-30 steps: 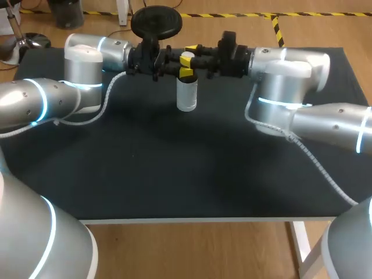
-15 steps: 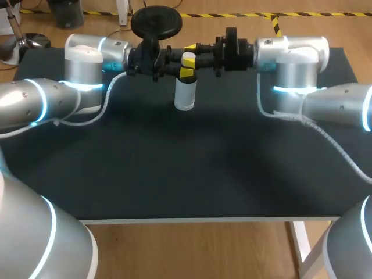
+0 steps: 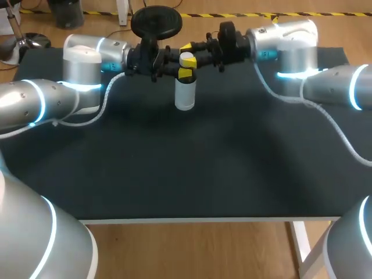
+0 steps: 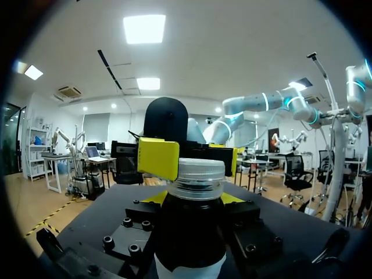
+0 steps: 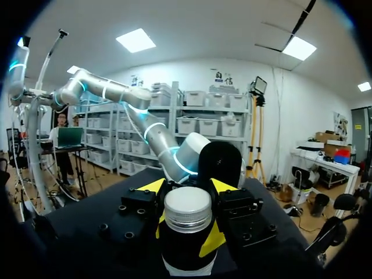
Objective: Unscrew the bottle cap
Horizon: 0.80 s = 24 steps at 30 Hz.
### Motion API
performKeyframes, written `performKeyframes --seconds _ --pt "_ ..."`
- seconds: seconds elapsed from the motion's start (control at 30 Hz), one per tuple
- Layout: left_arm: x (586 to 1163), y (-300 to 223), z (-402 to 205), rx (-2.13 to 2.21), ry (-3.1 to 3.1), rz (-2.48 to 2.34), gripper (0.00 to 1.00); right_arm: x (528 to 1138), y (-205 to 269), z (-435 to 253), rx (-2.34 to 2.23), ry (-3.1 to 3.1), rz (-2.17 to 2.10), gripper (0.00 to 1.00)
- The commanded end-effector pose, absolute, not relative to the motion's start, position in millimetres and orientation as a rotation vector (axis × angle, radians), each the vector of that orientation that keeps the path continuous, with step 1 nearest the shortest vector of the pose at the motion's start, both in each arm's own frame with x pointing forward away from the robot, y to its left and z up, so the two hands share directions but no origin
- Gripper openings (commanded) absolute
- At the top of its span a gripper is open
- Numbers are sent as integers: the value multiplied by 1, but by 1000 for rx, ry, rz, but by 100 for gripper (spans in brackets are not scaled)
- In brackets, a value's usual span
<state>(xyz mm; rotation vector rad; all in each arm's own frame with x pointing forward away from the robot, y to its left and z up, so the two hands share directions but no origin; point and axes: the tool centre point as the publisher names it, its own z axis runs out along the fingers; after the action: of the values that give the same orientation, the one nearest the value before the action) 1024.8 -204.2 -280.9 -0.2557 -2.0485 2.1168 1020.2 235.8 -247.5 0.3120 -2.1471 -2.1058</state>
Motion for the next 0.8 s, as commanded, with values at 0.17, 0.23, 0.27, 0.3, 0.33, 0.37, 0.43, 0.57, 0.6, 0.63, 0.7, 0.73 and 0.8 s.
performKeyframes --seconds 0.17,0.23,0.27,0.3,0.33,0.37,0.43,0.57,0.6,0.63,0.7,0.73,0.8 --pt "1033 -206 -279 -253 -2051 2115 0 1013 245 -252 869 -1727 -1685 0" --pt "1033 -206 -279 -253 -2051 2115 0 1011 246 -252 889 -1698 -1632 0" --pt "1033 -206 -279 -253 -2051 2115 0 1010 246 -252 900 -1694 -1607 0" --pt "1033 -206 -279 -253 -2051 2115 0 1010 246 -252 907 -1686 -1585 0" --pt "1033 -206 -279 -253 -2051 2115 0 1009 246 -252 916 -1671 -1563 0" --pt "1033 -206 -279 -253 -2051 2115 0 1008 245 -252 923 -1658 -1545 0" --pt "1033 -206 -279 -253 -2051 2115 0 1009 243 -251 936 -1629 -1516 0" --pt "1033 -206 -279 -253 -2051 2115 0 1007 239 -248 963 -1567 -1467 0" --pt "1033 -206 -279 -253 -2051 2115 0 1005 238 -248 965 -1550 -1459 0" --pt "1033 -206 -279 -253 -2051 2115 0 1005 238 -248 968 -1541 -1449 0" --pt "1033 -206 -279 -253 -2051 2115 0 1006 235 -247 963 -1547 -1454 0" --pt "1033 -206 -279 -253 -2051 2115 0 1006 235 -247 964 -1540 -1461 0" --pt "1033 -206 -279 -253 -2051 2115 0 1012 232 -244 963 -1555 -1503 0"
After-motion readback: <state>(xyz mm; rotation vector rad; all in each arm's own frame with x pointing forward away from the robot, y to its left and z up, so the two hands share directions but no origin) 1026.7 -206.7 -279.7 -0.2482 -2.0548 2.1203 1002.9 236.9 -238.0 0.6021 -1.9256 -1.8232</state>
